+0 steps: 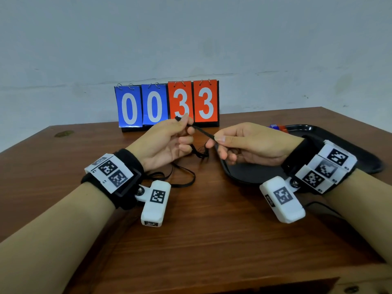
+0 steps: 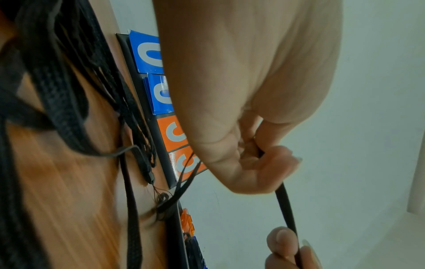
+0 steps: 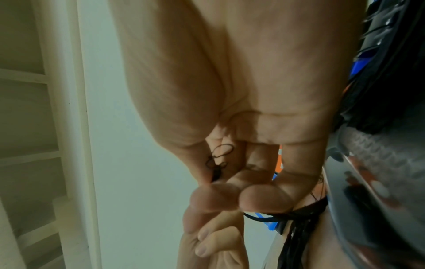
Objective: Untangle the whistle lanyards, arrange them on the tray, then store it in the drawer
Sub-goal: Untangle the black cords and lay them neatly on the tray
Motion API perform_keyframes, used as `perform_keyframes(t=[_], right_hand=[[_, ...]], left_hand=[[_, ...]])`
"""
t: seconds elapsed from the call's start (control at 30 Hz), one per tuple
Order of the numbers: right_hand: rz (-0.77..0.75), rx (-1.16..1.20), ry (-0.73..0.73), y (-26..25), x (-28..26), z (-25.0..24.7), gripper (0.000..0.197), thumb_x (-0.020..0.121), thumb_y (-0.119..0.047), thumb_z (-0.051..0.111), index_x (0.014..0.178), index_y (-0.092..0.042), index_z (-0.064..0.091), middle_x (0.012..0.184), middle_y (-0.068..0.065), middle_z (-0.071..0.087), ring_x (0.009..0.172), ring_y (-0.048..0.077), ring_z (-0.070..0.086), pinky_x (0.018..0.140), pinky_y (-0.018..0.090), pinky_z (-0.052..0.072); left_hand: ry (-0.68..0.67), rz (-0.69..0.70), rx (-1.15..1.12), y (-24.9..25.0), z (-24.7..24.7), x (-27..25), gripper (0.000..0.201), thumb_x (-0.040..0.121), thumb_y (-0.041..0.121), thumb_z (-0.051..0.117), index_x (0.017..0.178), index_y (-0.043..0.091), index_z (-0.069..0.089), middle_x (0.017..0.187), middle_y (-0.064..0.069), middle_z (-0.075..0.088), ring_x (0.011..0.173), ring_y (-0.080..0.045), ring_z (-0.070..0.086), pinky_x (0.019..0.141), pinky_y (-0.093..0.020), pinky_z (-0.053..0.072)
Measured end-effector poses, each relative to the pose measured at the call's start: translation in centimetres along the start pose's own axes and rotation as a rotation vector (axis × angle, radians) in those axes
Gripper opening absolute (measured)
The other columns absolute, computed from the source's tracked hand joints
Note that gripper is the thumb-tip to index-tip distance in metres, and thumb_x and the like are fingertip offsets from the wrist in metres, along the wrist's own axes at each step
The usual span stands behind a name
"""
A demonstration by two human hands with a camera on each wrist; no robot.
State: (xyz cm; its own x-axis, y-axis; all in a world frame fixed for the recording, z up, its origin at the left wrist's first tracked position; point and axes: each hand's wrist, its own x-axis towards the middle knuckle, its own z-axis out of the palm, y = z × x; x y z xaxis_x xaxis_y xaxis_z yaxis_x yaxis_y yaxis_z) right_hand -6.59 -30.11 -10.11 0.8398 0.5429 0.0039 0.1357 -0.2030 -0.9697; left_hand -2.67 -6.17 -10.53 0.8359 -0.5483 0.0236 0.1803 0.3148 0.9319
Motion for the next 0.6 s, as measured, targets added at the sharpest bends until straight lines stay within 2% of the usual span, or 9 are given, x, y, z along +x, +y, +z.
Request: perform_keyframes(t=[0.2,0.4,0.53,0.6], right_hand=[[0.004,0.056,0.065,0.00,0.15,-0.43,0.030,0.104,-0.023,0.052,0.122,-0.004,0.067,0.077,0.002,0.063,0.064,0.009,0.051,0.066,0.023,0.046],[-0.006,0.072,0.092,-0.11,0.11,-0.49,0.030,0.103,-0.024,0.052,0.120,-0.006,0.068,0.075,0.001,0.063,0.062,0.009,0.050,0.063,0.021,0.046],[-0.003,0.071,0.103,-0.10,0.16,-0.50,0.030,0.103,-0.023,0.051,0.120,-0.005,0.068,0.075,0.001,0.062,0.062,0.009,0.049,0.063,0.021,0.046],[-0.001,0.066,0.109,-0.06,0.14,-0.48,0.029,0.103,-0.023,0.051,0.120,-0.006,0.069,0.075,0.001,0.062,0.062,0.010,0.049,0.063,0.022,0.046]], left_hand=[[0.088,0.027,0.071,0.14,-0.87,0.22,0.024,0.105,0.026,0.052,0.118,0.012,0.067,0.083,0.003,0.050,0.059,-0.006,0.037,0.047,-0.016,0.039],[0.091,0.053,0.009,0.30,-1.13,0.26,0.026,0.105,0.033,0.052,0.113,0.014,0.068,0.069,0.005,0.041,0.055,-0.006,0.035,0.048,-0.017,0.039],[0.115,0.056,-0.015,0.22,-1.09,0.28,0.027,0.107,0.030,0.048,0.118,0.012,0.066,0.070,0.004,0.049,0.053,-0.005,0.040,0.047,-0.017,0.042],[0.129,0.052,-0.048,0.20,-1.07,0.30,0.025,0.107,0.029,0.048,0.116,0.012,0.065,0.071,0.004,0.050,0.053,-0.005,0.040,0.047,-0.017,0.042]])
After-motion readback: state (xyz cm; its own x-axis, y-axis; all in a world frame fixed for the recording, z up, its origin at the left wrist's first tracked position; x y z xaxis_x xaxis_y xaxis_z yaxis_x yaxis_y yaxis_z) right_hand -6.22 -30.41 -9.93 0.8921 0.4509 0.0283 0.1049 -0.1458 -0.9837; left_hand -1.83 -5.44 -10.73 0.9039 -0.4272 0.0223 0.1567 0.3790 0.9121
